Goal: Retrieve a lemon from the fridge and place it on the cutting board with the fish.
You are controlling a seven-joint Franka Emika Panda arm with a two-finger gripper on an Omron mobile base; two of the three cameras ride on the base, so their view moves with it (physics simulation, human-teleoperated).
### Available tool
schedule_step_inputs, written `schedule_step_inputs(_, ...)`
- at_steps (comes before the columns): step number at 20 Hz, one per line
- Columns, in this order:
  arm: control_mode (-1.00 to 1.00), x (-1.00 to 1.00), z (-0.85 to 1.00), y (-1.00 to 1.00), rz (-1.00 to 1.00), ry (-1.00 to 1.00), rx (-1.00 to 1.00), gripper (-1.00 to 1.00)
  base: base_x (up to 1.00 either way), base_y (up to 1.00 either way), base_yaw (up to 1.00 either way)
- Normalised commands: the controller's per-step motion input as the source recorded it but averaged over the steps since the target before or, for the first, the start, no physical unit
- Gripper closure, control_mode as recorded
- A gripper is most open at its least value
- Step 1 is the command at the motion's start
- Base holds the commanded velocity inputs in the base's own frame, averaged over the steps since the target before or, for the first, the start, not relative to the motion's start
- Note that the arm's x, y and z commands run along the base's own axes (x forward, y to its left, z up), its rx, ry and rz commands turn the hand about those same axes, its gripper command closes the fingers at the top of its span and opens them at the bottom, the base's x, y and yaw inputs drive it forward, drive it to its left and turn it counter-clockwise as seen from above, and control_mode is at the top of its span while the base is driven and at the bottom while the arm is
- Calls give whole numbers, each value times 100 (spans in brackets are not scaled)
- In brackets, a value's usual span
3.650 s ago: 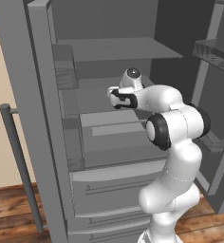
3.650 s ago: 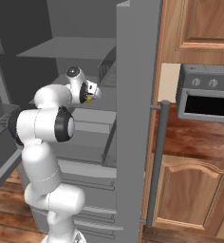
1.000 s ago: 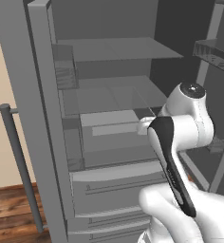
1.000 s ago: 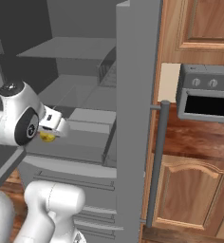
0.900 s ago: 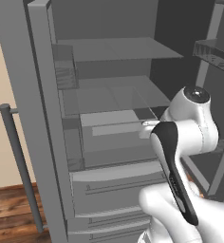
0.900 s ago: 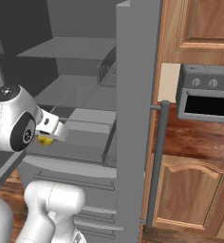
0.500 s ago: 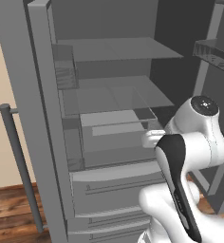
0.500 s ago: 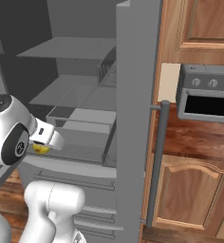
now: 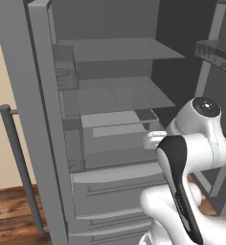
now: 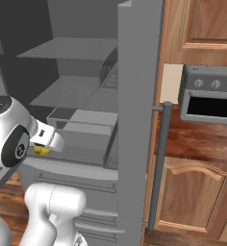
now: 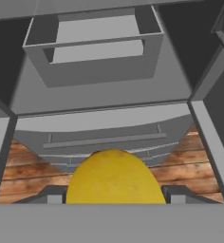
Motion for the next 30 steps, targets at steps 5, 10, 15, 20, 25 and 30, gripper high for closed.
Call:
schedule_step_inputs(5,-100,0,0,0,0,0,0,100,0,0,0)
schedule_step_inputs(10,-100,-25,0,-2,0,0,0,100,0,0,0)
schedule_step_inputs(15,-100,-57,0,-8,-3,0,0,100,0,0,0)
schedule_step_inputs(20,-100,-50,0,-8,-4,1,0,100,0,0,0)
schedule_step_inputs(25,-100,0,0,0,0,0,0,100,0,0,0)
schedule_step_inputs(30,-100,0,0,0,0,0,0,100,0,0,0)
